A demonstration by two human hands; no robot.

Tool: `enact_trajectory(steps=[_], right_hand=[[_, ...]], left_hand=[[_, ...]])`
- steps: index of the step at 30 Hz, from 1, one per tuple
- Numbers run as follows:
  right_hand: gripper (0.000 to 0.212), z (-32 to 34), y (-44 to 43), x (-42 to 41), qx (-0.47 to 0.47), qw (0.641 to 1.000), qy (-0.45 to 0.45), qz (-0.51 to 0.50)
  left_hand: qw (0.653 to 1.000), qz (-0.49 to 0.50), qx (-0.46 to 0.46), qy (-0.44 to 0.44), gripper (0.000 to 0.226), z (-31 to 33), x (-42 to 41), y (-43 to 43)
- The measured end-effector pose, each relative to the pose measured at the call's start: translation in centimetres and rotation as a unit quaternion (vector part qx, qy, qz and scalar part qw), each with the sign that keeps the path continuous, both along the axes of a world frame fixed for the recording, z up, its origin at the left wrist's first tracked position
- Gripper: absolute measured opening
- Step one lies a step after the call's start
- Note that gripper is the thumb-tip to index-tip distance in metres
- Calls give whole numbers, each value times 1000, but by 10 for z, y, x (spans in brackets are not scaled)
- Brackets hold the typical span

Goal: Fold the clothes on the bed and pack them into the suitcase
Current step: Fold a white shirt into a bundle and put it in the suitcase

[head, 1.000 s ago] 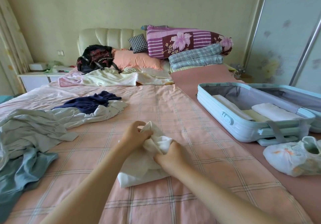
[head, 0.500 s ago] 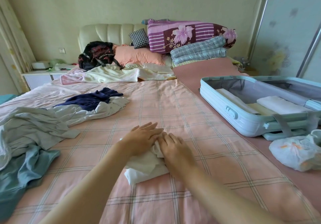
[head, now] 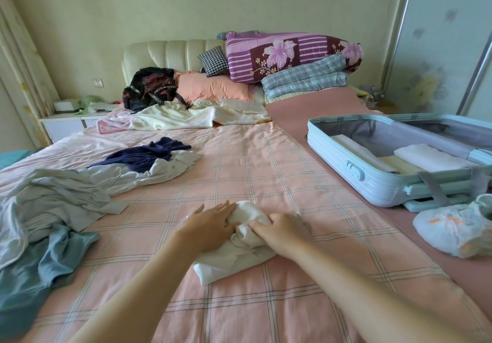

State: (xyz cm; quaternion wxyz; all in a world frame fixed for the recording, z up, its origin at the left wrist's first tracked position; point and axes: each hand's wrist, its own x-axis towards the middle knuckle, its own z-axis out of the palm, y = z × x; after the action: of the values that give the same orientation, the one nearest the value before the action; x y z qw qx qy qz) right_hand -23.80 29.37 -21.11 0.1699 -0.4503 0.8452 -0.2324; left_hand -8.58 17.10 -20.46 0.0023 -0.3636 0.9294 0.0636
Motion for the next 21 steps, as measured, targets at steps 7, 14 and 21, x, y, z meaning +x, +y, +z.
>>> enact_trajectory(steps=[7, 14, 21], right_hand=[[69, 7, -4, 27, -35, 999, 10, -14], [95, 17, 1, 18, -108, 969, -119, 189], [54, 27, -4, 37, -184, 947, -138, 225]], left_hand=[[986, 54, 78, 140, 37, -12, 12, 2], [880, 151, 213, 396, 29, -2, 22, 3], [731, 242, 362, 525, 54, 29, 48, -11]])
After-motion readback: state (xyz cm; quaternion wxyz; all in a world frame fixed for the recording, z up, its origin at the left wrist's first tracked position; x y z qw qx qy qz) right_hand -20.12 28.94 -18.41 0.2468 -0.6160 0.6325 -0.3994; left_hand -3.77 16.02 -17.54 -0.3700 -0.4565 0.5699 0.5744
